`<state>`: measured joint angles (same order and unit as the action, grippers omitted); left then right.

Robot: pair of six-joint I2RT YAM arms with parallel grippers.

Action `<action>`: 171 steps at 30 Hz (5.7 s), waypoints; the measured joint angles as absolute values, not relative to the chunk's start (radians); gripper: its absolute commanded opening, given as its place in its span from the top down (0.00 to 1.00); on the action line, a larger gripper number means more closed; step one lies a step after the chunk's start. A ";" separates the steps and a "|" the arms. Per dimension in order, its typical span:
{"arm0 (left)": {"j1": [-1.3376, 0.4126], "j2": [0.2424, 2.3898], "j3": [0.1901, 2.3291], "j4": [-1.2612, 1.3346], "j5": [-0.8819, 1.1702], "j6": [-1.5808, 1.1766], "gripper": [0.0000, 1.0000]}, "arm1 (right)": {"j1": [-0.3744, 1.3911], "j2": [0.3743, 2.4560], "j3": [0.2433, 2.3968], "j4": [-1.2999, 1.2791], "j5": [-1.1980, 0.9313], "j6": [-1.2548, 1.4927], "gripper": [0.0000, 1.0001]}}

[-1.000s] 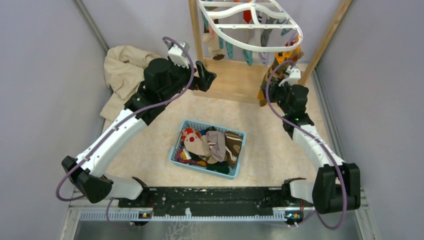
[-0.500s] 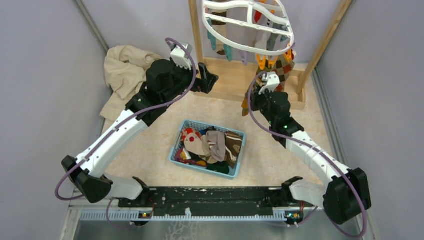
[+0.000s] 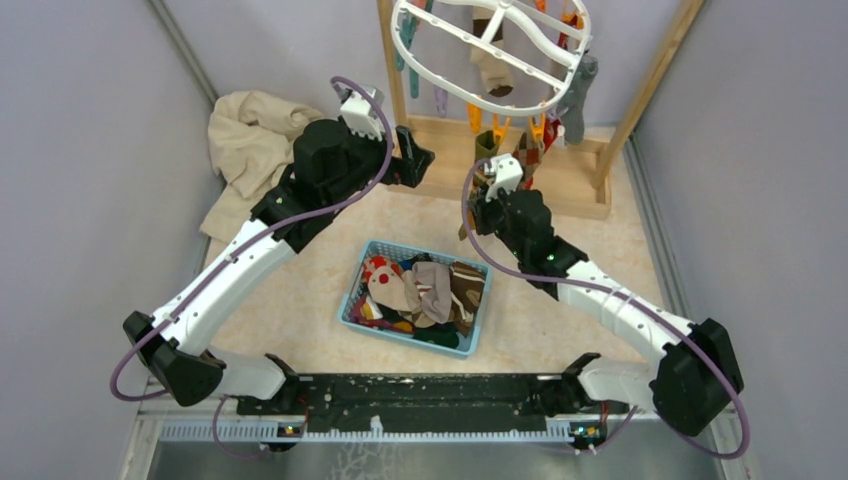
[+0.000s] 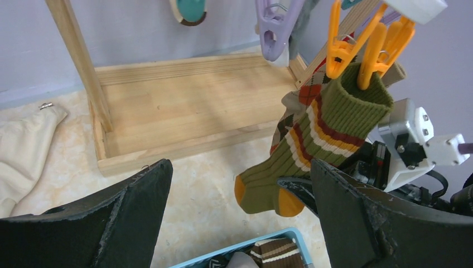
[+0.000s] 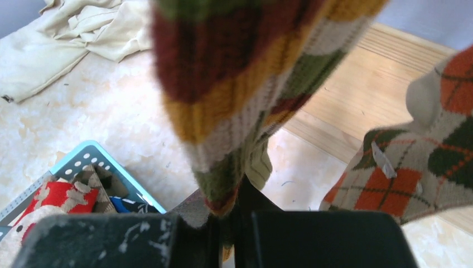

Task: Remove the socks clipped to the hanger
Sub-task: Remove the sock from the hanger.

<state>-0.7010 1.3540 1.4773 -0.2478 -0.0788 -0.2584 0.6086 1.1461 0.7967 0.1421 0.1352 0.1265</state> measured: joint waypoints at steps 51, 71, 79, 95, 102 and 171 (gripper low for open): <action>-0.692 1.340 1.476 -0.302 -0.177 -0.199 0.01 | 0.818 1.416 1.166 -0.082 0.350 -0.273 1.00; -0.699 1.436 1.719 -0.313 -0.076 -0.186 0.01 | 0.843 1.341 0.881 0.048 0.840 -0.359 1.00; -0.755 1.532 1.761 -0.336 0.001 -0.192 0.01 | 0.844 1.341 0.876 0.130 0.901 -0.398 1.00; -0.812 1.652 1.904 -0.362 0.023 -0.189 0.01 | 0.907 1.410 0.888 0.189 0.917 -0.446 1.00; -0.812 1.685 1.905 -0.369 0.027 -0.186 0.04 | 0.928 1.418 0.912 0.197 0.920 -0.451 1.00; -0.812 1.835 1.993 -0.220 0.078 -0.187 0.29 | 0.961 1.462 0.937 0.218 0.928 -0.470 1.00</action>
